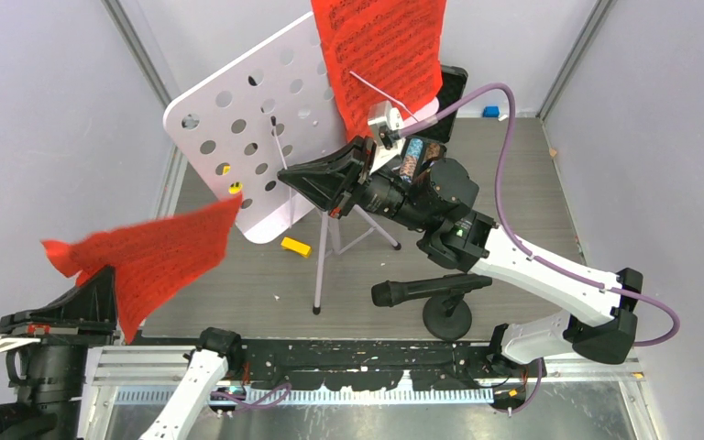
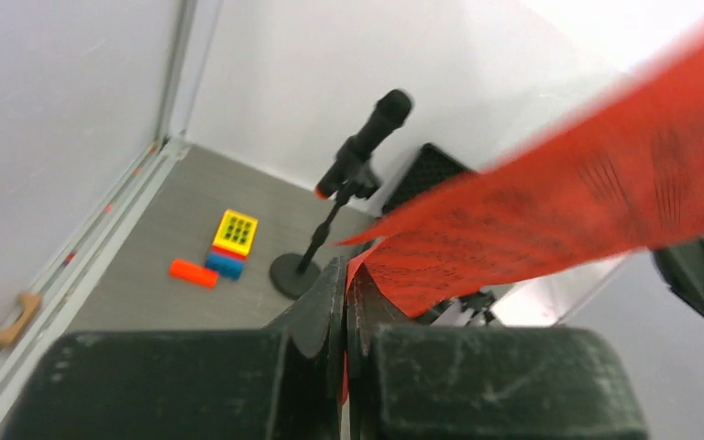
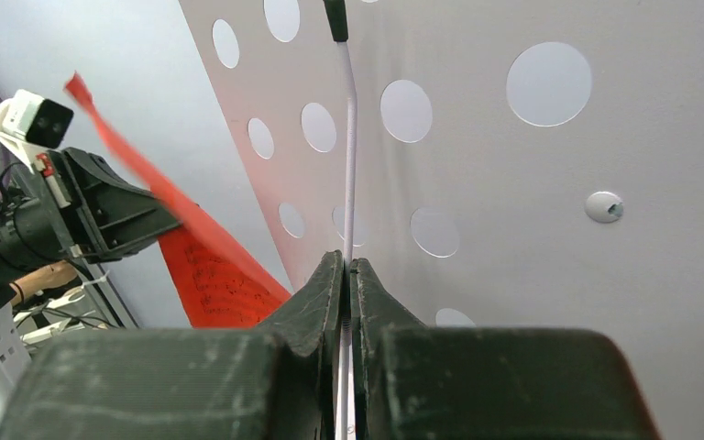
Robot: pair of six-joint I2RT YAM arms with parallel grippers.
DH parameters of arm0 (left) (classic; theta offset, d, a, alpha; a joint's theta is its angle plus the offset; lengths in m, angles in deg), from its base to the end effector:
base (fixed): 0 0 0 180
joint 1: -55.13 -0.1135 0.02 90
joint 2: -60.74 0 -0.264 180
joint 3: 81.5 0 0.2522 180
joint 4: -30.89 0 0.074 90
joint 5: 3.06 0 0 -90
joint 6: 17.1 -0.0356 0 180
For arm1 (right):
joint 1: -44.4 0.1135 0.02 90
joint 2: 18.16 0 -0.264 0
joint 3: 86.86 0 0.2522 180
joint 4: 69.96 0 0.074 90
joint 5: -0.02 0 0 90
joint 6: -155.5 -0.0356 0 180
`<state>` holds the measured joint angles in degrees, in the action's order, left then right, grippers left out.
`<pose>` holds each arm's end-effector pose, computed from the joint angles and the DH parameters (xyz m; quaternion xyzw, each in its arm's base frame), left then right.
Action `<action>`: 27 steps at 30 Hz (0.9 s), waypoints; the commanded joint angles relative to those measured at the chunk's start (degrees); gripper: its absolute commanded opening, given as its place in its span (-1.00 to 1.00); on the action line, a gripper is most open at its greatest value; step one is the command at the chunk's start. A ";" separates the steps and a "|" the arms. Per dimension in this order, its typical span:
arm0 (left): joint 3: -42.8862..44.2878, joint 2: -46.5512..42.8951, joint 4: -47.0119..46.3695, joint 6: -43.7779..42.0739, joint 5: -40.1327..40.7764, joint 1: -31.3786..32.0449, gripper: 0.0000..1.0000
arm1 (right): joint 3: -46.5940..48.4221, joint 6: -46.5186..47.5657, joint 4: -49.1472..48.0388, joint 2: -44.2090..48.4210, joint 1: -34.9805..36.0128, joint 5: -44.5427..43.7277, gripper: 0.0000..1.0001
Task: Pack up the instrument practice props
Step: Pick up the sheet music from the music stand, then place the sheet music at the center of the board.
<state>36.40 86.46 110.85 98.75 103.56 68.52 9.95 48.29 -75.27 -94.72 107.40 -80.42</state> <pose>-0.1161 0.0381 0.5030 -0.1792 0.6054 -0.1731 0.7559 0.1281 0.2644 0.5046 -0.2716 0.4620 0.5771 0.6162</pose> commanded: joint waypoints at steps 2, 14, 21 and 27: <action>-2.22 -1.07 5.41 3.99 9.91 -0.54 -1.00 | -1.58 0.38 1.97 -0.72 -0.20 -0.07 -1.00; -18.17 -0.25 8.50 12.89 16.35 -0.55 -1.00 | -2.82 1.85 3.39 0.89 -0.25 -1.52 -1.00; -27.43 0.85 8.05 17.64 13.70 -0.42 -1.00 | -3.00 2.49 4.09 1.42 -0.25 -1.71 -1.00; -37.30 2.91 1.73 21.22 6.38 -0.46 -1.00 | -3.71 2.92 4.67 2.06 -0.28 -2.45 -1.00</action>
<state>3.61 87.07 118.28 116.17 114.82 68.23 8.14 48.95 -75.94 -93.32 107.40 -81.03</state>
